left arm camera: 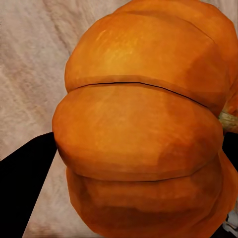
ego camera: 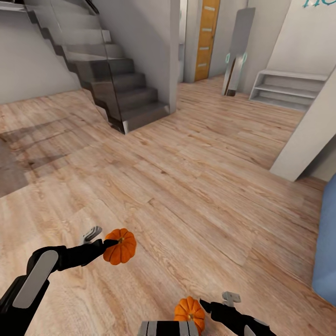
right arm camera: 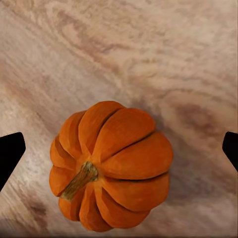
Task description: Place each of the two pumpkins and all three candles from the living room inside a cabinet in the living room (use any cabinet), then make sure every cabinet is closed, and position the cauldron so it is next to a table in the living room.
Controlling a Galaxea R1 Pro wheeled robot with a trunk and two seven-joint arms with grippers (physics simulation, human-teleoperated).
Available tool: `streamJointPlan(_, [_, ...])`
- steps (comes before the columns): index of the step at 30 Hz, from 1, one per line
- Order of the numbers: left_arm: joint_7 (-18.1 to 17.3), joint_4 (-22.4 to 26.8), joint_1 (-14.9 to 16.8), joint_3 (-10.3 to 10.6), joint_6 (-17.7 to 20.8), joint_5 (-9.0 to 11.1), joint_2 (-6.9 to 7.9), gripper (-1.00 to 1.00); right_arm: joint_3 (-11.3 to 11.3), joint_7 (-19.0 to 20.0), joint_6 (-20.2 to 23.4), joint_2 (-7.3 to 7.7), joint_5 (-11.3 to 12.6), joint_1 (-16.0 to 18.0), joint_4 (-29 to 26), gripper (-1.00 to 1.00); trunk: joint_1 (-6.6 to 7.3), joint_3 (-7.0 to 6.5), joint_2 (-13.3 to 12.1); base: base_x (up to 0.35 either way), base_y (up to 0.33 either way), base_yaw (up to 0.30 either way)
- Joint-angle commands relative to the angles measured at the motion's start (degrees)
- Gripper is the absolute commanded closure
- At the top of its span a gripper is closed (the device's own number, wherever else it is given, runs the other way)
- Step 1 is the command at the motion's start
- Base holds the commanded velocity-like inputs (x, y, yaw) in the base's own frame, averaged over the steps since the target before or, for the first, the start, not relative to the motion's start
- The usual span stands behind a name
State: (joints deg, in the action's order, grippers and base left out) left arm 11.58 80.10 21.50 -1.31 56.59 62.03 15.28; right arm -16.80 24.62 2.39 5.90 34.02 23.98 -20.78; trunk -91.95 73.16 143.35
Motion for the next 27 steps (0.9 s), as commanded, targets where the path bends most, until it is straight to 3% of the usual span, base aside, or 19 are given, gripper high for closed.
streamJointPlan(1, [0.57,0.05,0.03,0.00,0.18,0.73,-0.01,1.00,-0.25,0.08,0.25,0.06,0.60,0.02,-0.05,-1.00,-0.01,0.27,0.03,0.000,0.000,0.000])
streamJointPlan(21, [0.55,0.05,0.03,0.03,0.18,0.73,0.01,1.00,-0.07,0.08,0.46,0.12,0.97,0.03,-0.07,-1.00,-0.53,4.70,0.30,0.000,0.000,0.000])
streamJointPlan(25, [0.55,0.05,0.03,0.13,0.18,0.73,-0.12,1.00,0.31,2.46,3.37,1.74,2.12,0.20,-0.59,-1.00,-0.63,5.59,0.35,0.000,0.000,0.000])
streamJointPlan(27, [0.55,0.05,0.03,0.12,0.18,0.73,-0.06,1.00,1.95,5.17,5.46,3.01,4.51,0.35,-0.37,-1.00,-0.68,6.03,0.38,0.000,0.000,0.000])
